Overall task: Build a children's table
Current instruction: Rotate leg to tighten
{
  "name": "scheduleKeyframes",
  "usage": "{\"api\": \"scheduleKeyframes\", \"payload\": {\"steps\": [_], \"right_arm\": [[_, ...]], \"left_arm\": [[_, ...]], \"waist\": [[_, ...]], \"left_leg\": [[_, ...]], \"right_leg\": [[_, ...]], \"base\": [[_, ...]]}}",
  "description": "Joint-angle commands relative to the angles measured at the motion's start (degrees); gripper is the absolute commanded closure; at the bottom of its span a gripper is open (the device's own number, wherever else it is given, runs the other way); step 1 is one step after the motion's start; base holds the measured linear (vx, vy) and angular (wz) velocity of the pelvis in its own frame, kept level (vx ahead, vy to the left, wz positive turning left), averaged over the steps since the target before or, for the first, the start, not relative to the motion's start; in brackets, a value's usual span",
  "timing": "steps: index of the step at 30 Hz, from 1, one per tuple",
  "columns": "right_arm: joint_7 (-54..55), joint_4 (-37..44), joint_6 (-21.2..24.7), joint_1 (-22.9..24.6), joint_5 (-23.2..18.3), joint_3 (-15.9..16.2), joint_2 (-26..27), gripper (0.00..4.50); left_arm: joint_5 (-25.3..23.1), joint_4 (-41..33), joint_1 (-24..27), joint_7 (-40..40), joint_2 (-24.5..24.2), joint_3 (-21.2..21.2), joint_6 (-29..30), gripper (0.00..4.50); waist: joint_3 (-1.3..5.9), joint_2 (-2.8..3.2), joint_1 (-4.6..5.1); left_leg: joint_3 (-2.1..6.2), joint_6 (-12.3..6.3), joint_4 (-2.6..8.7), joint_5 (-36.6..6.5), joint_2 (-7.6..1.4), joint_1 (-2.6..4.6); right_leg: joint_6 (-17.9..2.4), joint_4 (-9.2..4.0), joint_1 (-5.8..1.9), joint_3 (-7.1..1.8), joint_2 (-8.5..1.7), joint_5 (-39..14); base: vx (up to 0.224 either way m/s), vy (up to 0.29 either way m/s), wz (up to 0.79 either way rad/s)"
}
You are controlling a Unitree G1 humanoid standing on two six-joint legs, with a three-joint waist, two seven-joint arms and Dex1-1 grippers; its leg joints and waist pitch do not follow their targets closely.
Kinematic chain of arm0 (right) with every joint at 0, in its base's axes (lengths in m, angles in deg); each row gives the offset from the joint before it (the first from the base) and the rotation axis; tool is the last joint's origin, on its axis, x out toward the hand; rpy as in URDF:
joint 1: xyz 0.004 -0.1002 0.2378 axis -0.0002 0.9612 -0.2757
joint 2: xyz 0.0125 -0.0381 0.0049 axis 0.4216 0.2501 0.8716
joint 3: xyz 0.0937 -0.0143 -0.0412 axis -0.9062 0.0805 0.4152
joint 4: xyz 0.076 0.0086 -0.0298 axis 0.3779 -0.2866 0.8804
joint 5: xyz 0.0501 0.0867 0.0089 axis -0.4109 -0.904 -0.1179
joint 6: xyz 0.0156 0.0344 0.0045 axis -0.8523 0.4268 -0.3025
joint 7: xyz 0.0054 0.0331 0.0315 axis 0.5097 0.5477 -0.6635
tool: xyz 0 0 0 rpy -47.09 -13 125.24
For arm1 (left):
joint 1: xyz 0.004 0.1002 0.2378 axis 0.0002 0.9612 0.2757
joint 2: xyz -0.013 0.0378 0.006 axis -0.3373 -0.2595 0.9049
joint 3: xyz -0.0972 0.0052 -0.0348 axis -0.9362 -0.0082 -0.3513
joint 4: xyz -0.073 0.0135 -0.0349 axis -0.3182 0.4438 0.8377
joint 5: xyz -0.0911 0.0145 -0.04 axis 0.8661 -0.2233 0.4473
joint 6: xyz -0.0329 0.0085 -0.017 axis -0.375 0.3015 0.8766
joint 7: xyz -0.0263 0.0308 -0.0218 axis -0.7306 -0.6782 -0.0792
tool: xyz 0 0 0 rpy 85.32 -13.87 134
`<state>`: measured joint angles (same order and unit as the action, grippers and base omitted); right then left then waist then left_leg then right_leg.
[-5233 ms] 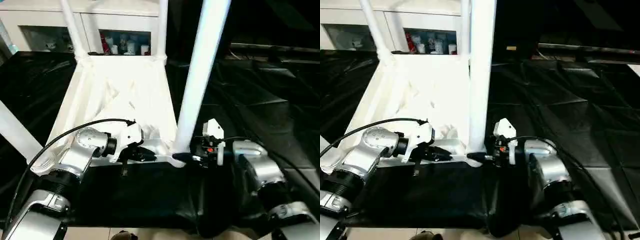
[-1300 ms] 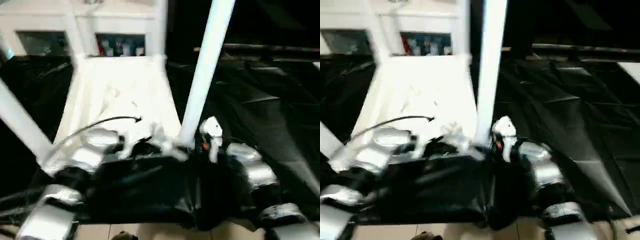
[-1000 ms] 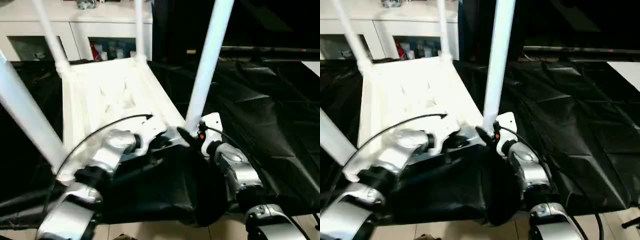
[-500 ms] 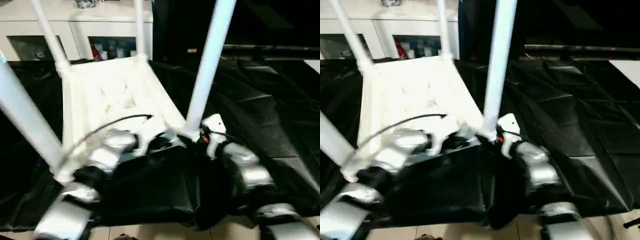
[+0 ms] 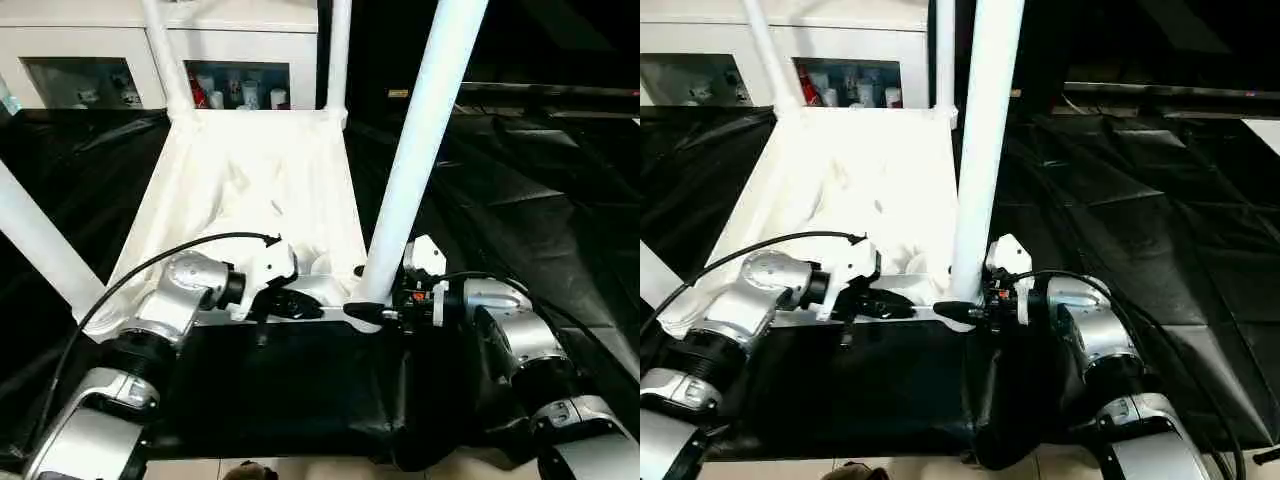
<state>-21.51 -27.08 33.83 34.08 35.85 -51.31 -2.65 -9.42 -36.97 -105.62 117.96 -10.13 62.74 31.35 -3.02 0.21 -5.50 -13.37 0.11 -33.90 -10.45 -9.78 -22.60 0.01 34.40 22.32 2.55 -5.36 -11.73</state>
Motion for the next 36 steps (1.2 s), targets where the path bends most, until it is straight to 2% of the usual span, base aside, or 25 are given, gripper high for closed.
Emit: {"api": "scheduleKeyframes", "payload": {"steps": [1,5,11,13,14,15,16,17,18,19,20,22,23,26,28,29,30,31,33,34,36], "right_arm": [[-1.1,0.3,0.8,-0.1,0.1,0.8,-0.7,1.45],[-1.4,0.8,1.1,0.6,0.0,1.3,-0.6,1.74],[1.3,0.6,1.2,1.1,0.6,1.0,0.2,1.81],[7.9,-1.2,1.0,1.0,2.0,0.0,1.7,1.83],[18.1,-4.1,1.2,0.5,4.2,-1.3,3.8,1.83],[18.1,-4.1,1.2,0.5,4.2,-1.3,3.8,1.84],[20.7,-4.8,1.3,0.4,4.7,-1.7,4.4,1.84],[29.4,-6.8,2.7,-0.1,4.6,-3.8,6.8,1.84],[34.2,-7.6,3.5,-0.3,4.3,-4.9,8.4,1.84],[37.7,-8.2,4.1,-0.4,4.0,-5.7,9.8,1.84],[40.5,-8.5,4.4,-0.6,3.9,-6.2,11.1,1.84],[42.1,-8.7,4.5,-0.7,3.8,-6.4,12.0,1.84],[44.2,-8.9,4.4,-1.0,4.0,-6.4,13.4,1.84],[45.1,-8.7,3.2,-1.5,4.2,-5.9,15.7,1.84],[44.7,-8.4,1.9,-1.4,4.6,-5.3,16.5,1.84],[43.3,-7.9,0.4,-1.2,4.5,-5.1,16.7,1.49],[42.0,-7.2,-1.2,-1.0,4.3,-5.2,16.5,1.49],[40.9,-6.7,-2.4,-0.8,4.3,-5.0,16.1,1.14],[39.0,-6.1,-3.7,-0.8,4.3,-4.6,15.1,1.09],[38.0,-5.9,-4.3,-0.8,4.5,-4.2,14.4,1.01],[33.5,-5.2,-5.5,-0.7,4.7,-3.1,12.2,1.01]], "left_arm": [[1.7,0.2,1.2,1.6,0.6,0.7,-0.1,4.5],[1.6,0.1,1.2,0.9,0.6,0.2,-0.2,4.5],[0.5,1.2,0.6,-3.0,1.7,-0.4,-0.8,4.5],[-0.7,3.1,-0.4,-8.2,3.4,-0.8,-1.0,4.5],[-1.7,5.5,-1.8,-14.7,6.0,-1.5,-0.9,4.5],[-1.7,5.5,-1.8,-14.7,6.0,-1.5,-0.9,4.5],[-1.9,6.1,-2.1,-16.2,6.6,-1.6,-0.7,4.5],[-2.6,7.7,-3.0,-21.2,9.1,-1.9,-0.2,4.5],[-3.1,8.6,-3.5,-24.7,10.9,-1.9,0.2,4.5],[-3.6,9.3,-4.0,-27.4,12.3,-1.9,0.4,4.5],[-4.0,9.7,-4.3,-29.3,13.6,-1.7,0.5,4.5],[-4.3,9.9,-4.4,-30.4,14.5,-1.5,0.5,4.5],[-4.5,10.2,-4.6,-31.5,16.0,-1.2,0.8,4.5],[-5.1,10.1,-4.6,-31.9,17.8,-0.3,0.4,4.5],[-5.4,10.1,-4.5,-31.8,18.4,0.1,0.2,4.5],[-5.5,10.0,-4.3,-31.2,18.5,0.5,0.0,4.5],[-5.6,9.8,-4.1,-30.2,18.1,0.8,-0.6,4.5],[-5.7,9.8,-3.9,-29.6,17.7,0.8,-0.8,4.5],[-5.6,9.6,-3.7,-28.5,16.7,0.8,-1.1,4.5],[-5.5,9.4,-3.5,-27.5,16.1,0.9,-1.2,4.5],[-4.7,8.4,-3.0,-23.9,14.3,1.1,-1.9,4.5]], "waist": [[3.7,-0.73,0.12],[3.73,-0.69,0.17],[3.68,-0.74,0.16],[3.43,-0.74,0.3],[3.41,-0.6,0.58],[2.93,-0.81,0.95],[2.93,-1.03,1.14],[2.98,-0.92,1.15],[2.55,-0.83,1.48],[2.65,-0.98,1.88],[2.75,-0.99,1.99],[2.71,-0.97,2.24],[2.76,-0.26,2.13],[2.98,-0.6,2.44],[3.01,-0.46,2.42],[3.04,-0.54,2.45],[3.06,-0.49,2.4],[3.09,-0.46,2.35],[3.18,-0.54,2.19],[3.18,-0.54,2.19],[3.32,-0.69,2.0]], "left_leg": [[2.17,-3.38,4.11,-9.1,-4.51,2.09],[2.18,-3.06,4.07,-8.7,-4.51,2.13],[2.14,-3.4,3.97,-8.3,-4.47,2.12],[2.27,-2.3,4.18,-10.6,-4.5,2.11],[2.32,-1.56,4.3,-11.1,-4.52,2.15],[2.52,0.49,4.65,-15.5,-4.26,2.57],[2.95,1.83,4.75,-18.0,-4.18,2.46],[3.11,2.15,4.79,-18.1,-4.3,2.38],[3.19,3.15,4.97,-20.7,-4.28,2.92],[3.33,3.88,5.02,-22.4,-4.18,3.13],[3.49,3.96,5.05,-22.5,-4.22,3.06],[3.42,3.6,4.95,-23.1,-4.12,3.21],[3.53,3.31,4.99,-23.1,-4.1,3.14],[3.42,2.96,5.35,-22.3,-4.11,2.88],[3.37,2.53,5.36,-21.5,-4.11,2.75],[3.32,2.28,5.43,-21.2,-4.1,2.67],[3.32,2.18,5.42,-21.0,-4.11,2.67],[3.23,1.94,5.36,-20.6,-4.13,2.69],[3.05,0.81,5.23,-18.6,-4.11,2.5],[3.05,0.81,5.23,-18.6,-4.11,2.5],[3.05,-0.38,5.0,-17.0,-4.09,2.19]], "right_leg": [[-16.1,-2.74,-1.48,-2.11,-4.13,-4.2],[-15.9,-2.73,-1.45,-2.14,-4.07,-4.5],[-16.0,-2.73,-1.4,-2.16,-4.03,-3.9],[-15.3,-3.19,-1.29,-2.29,-4.18,-7.9],[-15.1,-3.18,-0.97,-2.45,-4.18,-8.8],[-14.3,-4.05,-0.73,-2.48,-4.25,-14.5],[-12.6,-4.5,-1.12,-2.49,-4.67,-20.5],[-11.8,-4.62,-1.16,-2.6,-4.92,-21.7],[-10.7,-5.16,-0.43,-2.64,-4.58,-24.9],[-9.9,-5.36,-0.27,-2.68,-4.56,-27.1],[-9.6,-5.38,-0.42,-2.69,-4.71,-27.2],[-9.0,-5.74,-0.06,-2.71,-4.56,-27.3],[-9.0,-5.77,-0.09,-2.77,-4.62,-26.6],[-9.4,-5.45,-0.39,-2.56,-4.17,-21.9],[-9.9,-5.36,-0.5,-2.6,-4.24,-20.0],[-10.1,-5.3,-0.61,-2.56,-4.2,-19.2],[-10.3,-5.26,-0.65,-2.59,-4.24,-18.6],[-10.5,-5.25,-0.62,-2.63,-4.26,-17.8],[-11.3,-5.02,-0.82,-2.64,-4.31,-15.2],[-11.3,-5.02,-0.82,-2.64,-4.31,-15.2],[-11.3,-4.97,-1.17,-2.59,-4.48,-15.5]], "base": [[0.0,0.0,0.0],[0.0,0.0,0.0],[0.0,0.0,0.0],[0.0,0.0,0.0],[0.0,0.0,0.0],[0.0,0.0,0.0],[0.0,0.0,0.0],[0.0,0.0,0.0],[0.0,0.0,0.0],[0.0,0.0,0.0],[0.0,0.0,0.0],[0.0,0.0,0.0],[0.0,0.0,0.0],[0.0,0.0,0.0],[0.0,0.0,0.0],[0.0,0.0,0.0],[0.0,0.0,0.0],[0.0,0.0,0.0],[0.0,0.0,0.0],[0.0,0.0,0.0],[0.0,0.0,0.0]]}}
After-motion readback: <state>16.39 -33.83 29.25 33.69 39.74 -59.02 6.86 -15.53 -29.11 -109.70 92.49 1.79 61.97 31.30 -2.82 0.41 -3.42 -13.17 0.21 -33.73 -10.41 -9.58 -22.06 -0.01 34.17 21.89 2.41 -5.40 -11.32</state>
